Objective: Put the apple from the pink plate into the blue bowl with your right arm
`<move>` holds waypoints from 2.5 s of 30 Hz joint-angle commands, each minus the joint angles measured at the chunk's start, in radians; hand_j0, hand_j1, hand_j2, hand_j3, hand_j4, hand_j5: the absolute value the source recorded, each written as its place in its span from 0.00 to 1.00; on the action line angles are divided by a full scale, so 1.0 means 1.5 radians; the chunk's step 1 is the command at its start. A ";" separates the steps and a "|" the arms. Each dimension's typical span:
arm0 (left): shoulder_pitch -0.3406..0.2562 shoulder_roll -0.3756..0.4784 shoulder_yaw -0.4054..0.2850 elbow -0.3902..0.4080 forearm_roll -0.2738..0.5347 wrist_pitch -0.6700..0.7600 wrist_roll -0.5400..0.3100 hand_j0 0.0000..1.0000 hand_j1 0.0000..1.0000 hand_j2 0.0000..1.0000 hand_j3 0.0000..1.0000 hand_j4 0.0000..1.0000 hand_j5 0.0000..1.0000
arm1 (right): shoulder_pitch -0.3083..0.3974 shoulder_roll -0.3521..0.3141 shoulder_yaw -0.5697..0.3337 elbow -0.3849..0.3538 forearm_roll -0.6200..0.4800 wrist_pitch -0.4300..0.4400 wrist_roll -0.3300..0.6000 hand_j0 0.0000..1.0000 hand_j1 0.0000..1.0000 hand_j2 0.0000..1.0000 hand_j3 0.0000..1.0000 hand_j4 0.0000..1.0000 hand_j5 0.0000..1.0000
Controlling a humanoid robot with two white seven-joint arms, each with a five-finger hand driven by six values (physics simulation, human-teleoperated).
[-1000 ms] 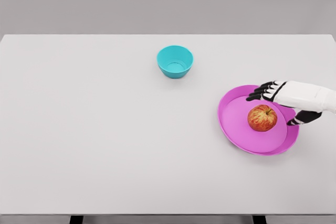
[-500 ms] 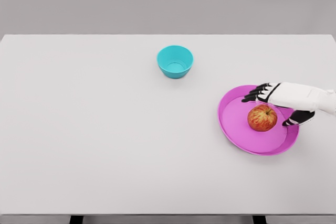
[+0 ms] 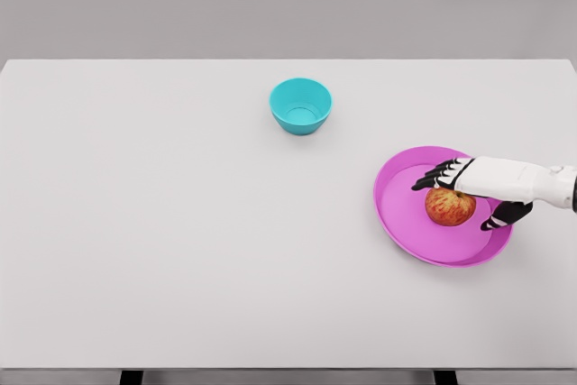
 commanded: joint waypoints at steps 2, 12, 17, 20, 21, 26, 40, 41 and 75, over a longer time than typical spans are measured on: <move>0.000 0.000 0.000 0.000 0.001 0.000 0.000 1.00 1.00 1.00 1.00 1.00 1.00 | 0.000 0.000 0.001 0.001 -0.004 0.002 0.000 0.93 0.93 0.93 0.93 0.93 0.93; 0.000 0.000 0.000 0.000 0.001 0.000 0.000 1.00 1.00 1.00 1.00 1.00 1.00 | 0.000 -0.001 0.013 0.001 -0.004 0.002 0.000 0.60 0.60 0.60 0.60 0.60 0.60; 0.000 0.000 0.000 0.000 0.000 0.000 0.000 1.00 1.00 1.00 1.00 1.00 1.00 | -0.006 -0.001 0.013 -0.002 -0.004 0.002 0.000 0.46 0.46 0.46 0.46 0.46 0.46; 0.000 0.000 0.000 0.000 0.001 0.000 0.000 1.00 1.00 1.00 1.00 1.00 1.00 | -0.013 -0.001 0.013 -0.004 -0.004 0.002 0.000 0.45 0.45 0.45 0.45 0.45 0.45; 0.000 0.000 0.000 0.000 0.000 0.000 0.000 1.00 1.00 1.00 1.00 1.00 1.00 | -0.020 -0.001 0.012 -0.005 -0.004 0.002 0.000 0.46 0.46 0.46 0.46 0.46 0.46; 0.000 0.000 0.000 0.000 0.000 0.000 0.000 1.00 1.00 1.00 1.00 1.00 1.00 | -0.044 0.000 0.008 -0.006 -0.004 0.002 0.000 0.46 0.46 0.46 0.46 0.46 0.46; 0.000 0.000 0.000 0.000 0.000 0.000 0.000 1.00 1.00 1.00 1.00 1.00 1.00 | -0.137 0.077 0.009 0.026 0.019 0.002 0.000 0.46 0.46 0.46 0.46 0.46 0.46; 0.000 0.000 0.000 0.000 0.000 0.000 0.000 1.00 1.00 1.00 1.00 1.00 1.00 | -0.143 0.089 0.010 0.035 0.022 0.002 0.000 0.46 0.46 0.46 0.46 0.46 0.46; 0.000 0.000 0.000 0.000 0.000 0.000 0.000 1.00 1.00 1.00 1.00 1.00 1.00 | -0.259 0.302 0.006 0.182 0.127 0.002 0.000 0.38 0.38 0.38 0.38 0.38 0.38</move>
